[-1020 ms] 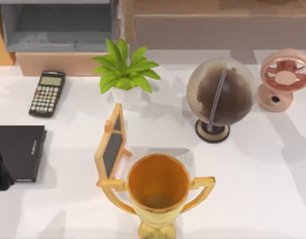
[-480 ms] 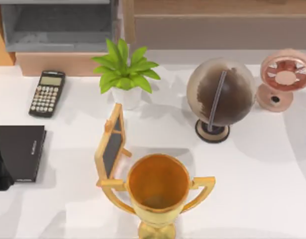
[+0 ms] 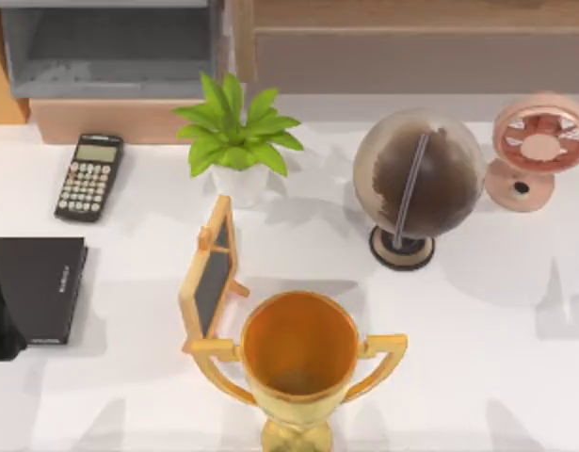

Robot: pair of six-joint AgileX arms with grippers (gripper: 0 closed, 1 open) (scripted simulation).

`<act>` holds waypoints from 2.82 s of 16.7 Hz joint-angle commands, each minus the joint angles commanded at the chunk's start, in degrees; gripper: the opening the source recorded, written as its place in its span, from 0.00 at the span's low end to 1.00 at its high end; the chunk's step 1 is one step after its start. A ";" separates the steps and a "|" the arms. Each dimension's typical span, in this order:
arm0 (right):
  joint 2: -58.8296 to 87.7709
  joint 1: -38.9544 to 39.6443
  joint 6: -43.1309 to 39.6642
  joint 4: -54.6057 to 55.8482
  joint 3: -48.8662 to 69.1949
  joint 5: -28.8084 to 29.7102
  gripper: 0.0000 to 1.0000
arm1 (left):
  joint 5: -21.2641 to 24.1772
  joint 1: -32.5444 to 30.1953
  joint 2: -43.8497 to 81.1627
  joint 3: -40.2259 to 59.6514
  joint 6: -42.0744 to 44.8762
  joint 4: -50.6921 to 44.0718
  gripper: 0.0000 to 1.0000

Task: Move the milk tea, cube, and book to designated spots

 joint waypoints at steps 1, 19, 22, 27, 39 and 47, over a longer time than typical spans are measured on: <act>-2.75 -0.59 0.00 -0.12 -2.70 -0.68 1.00 | 0.00 0.00 0.00 0.00 0.00 0.00 1.00; -7.73 -1.75 0.00 -0.35 -7.56 -2.00 1.00 | -0.70 -3.54 25.63 16.79 -0.07 8.69 1.00; -7.73 -1.75 0.00 -0.35 -7.56 -2.00 1.00 | -1.62 -5.07 42.03 26.44 -0.24 13.64 1.00; -7.73 -1.75 0.00 -0.35 -7.56 -2.00 1.00 | -4.00 -6.94 68.42 43.37 -0.43 22.43 1.00; -7.73 -1.75 0.00 -0.35 -7.56 -2.00 1.00 | -7.66 -9.77 107.72 70.40 -0.32 37.05 1.00; -7.73 -1.75 0.00 -0.35 -7.56 -2.00 1.00 | -7.51 -9.62 108.99 71.71 -0.33 37.06 1.00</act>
